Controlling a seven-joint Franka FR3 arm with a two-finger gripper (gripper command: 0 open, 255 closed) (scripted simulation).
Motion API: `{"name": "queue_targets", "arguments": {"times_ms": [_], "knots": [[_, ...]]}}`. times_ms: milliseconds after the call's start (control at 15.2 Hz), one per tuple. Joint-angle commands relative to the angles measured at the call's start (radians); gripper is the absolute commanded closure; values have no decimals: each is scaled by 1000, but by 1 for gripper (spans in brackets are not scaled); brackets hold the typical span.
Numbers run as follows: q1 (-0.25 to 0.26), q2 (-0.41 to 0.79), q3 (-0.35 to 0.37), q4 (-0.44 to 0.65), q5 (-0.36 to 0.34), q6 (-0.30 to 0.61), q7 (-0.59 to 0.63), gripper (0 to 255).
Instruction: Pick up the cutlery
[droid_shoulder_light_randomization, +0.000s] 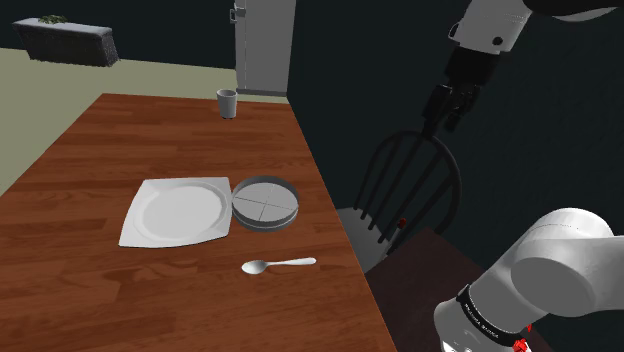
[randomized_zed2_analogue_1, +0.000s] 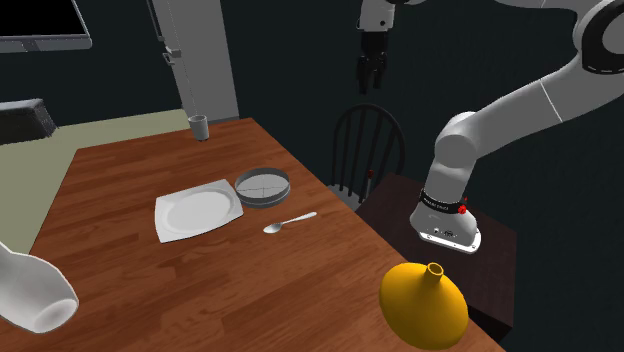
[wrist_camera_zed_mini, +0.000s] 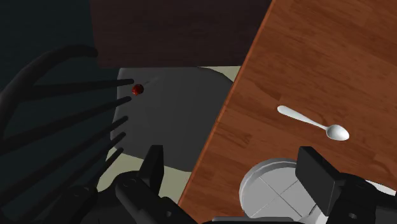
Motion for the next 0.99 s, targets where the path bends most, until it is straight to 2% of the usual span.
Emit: {"name": "queue_targets", "arguments": {"times_ms": [0,462,924], "knots": [[0,0,0,0,0,0,0,0],[73,167,80,-57,2,201,-61,0],[133,372,166,-70,-19,394,-105,0]]}}
